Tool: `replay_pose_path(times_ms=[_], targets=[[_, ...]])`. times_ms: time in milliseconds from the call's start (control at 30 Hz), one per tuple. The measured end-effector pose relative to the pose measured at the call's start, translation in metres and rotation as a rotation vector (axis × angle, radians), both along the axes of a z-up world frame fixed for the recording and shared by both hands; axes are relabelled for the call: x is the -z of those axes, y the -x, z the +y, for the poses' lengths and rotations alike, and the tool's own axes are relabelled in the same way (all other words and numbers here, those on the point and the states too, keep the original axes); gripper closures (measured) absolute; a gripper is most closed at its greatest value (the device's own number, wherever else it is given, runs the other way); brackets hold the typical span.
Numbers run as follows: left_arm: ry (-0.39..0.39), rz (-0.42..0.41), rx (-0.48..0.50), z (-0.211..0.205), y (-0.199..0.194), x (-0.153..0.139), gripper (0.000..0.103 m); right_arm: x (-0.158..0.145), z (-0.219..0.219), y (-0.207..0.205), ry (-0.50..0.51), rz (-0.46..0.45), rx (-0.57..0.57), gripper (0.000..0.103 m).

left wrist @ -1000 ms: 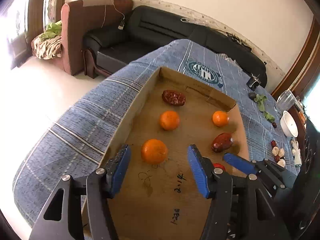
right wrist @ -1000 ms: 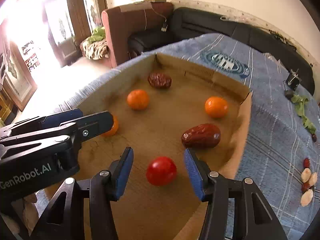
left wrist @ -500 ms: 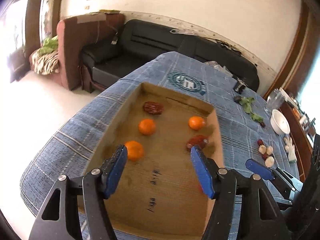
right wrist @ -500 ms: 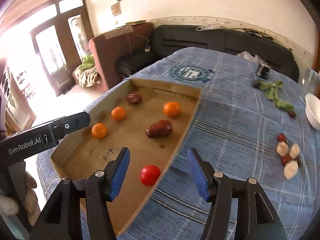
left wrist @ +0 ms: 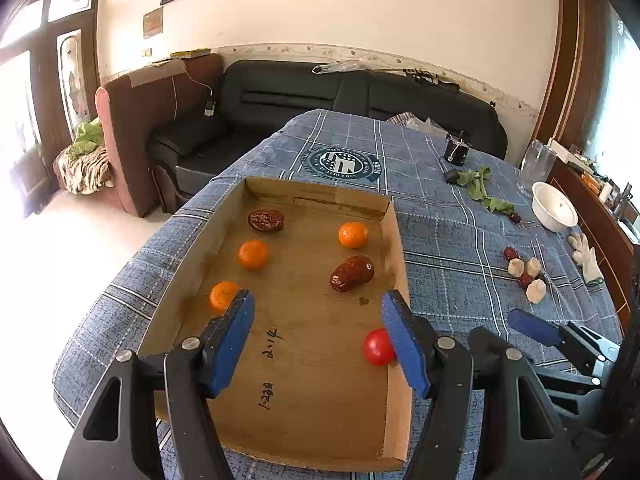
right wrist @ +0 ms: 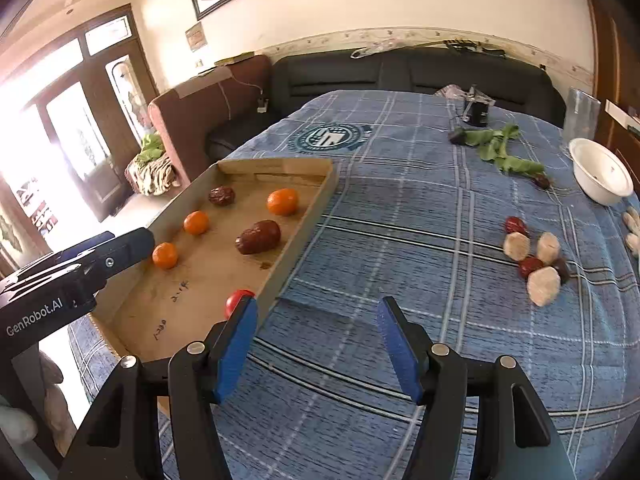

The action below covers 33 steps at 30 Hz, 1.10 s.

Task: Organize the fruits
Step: 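Withdraw both open tools from the tray toward the remaining items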

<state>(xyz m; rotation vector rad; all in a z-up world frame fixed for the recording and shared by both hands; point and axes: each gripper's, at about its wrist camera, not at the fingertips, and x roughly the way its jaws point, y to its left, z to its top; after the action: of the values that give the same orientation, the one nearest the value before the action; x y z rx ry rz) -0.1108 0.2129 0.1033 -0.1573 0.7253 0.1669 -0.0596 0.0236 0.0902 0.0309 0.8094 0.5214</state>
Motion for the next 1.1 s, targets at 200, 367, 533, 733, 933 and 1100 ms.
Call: replay_pose_path(times_ms=[200, 367, 533, 733, 933, 1100], targets=[[-0.020, 0.008, 0.014, -0.012, -0.002, 0.000, 0.036, 0.005, -0.018, 0.001, -0.001, 0.007, 0.029, 0.034], [-0.039, 0.017, 0.032, -0.025, -0.007, 0.002, 0.035, 0.009, -0.037, -0.001, -0.008, 0.016, 0.055, 0.034], [-0.059, 0.031, 0.054, -0.040, -0.013, 0.005, 0.035, 0.014, -0.060, -0.005, -0.020, 0.025, 0.094, 0.033], [-0.083, 0.053, 0.089, -0.060, -0.023, 0.010, 0.030, 0.021, -0.089, -0.010, -0.032, 0.035, 0.141, 0.032], [-0.105, 0.071, 0.130, -0.080, -0.033, 0.014, 0.030, 0.025, -0.126, -0.016, -0.029, 0.045, 0.203, 0.032], [-0.101, 0.072, 0.180, -0.096, -0.045, 0.011, 0.030, 0.018, -0.164, -0.024, -0.011, 0.031, 0.275, 0.032]])
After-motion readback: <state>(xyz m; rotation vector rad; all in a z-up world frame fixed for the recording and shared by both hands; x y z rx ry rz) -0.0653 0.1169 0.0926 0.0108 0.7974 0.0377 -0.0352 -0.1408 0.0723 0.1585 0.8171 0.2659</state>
